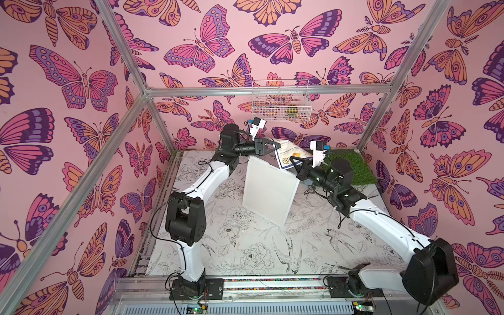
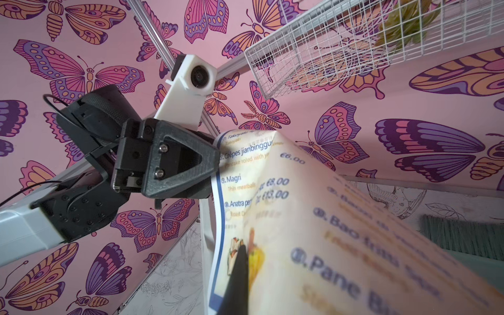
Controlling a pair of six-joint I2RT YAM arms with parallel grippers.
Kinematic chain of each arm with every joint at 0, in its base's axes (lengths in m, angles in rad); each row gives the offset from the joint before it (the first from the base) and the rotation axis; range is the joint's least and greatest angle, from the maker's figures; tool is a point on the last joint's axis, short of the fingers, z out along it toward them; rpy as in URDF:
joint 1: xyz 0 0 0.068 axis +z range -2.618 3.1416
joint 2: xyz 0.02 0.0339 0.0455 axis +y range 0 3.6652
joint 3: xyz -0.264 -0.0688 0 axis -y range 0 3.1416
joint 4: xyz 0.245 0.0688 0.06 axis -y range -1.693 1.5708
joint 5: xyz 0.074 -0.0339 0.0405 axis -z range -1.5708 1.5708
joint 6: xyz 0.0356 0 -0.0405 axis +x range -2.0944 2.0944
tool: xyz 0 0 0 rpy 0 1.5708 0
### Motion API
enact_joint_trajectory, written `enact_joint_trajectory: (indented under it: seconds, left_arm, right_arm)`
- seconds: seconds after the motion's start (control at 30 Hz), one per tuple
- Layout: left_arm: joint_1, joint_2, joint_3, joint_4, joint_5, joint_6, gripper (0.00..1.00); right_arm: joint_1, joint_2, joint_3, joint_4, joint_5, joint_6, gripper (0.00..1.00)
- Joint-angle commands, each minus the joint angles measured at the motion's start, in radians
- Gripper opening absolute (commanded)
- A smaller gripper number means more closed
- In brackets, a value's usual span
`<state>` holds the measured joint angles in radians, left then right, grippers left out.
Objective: Insert the menus into the narrow rack
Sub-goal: Insert the menu into the narrow rack.
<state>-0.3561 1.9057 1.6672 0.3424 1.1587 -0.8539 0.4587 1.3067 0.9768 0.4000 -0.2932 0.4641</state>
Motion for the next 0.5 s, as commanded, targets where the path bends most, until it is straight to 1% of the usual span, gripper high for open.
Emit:
enact_joint_trajectory:
  seconds: [0.0,0.13,0.47]
  left_arm:
    - [-0.006,-0.023,-0.002,0.027,0.007,0.003,0.2]
    - [-0.006,-0.033,-0.02,0.042,0.004,-0.002,0.2]
    - [-0.004,-0.027,-0.037,0.1,0.014,-0.052,0.28]
  right_arm:
    - [0.001,-0.029,0.0,0.016,-0.017,-0.009,0.0]
    - [0.003,-0.051,-0.016,0.036,-0.025,-0.008,0.0]
    - [0.006,-0.048,-0.037,0.043,-0.061,-0.024,0.0]
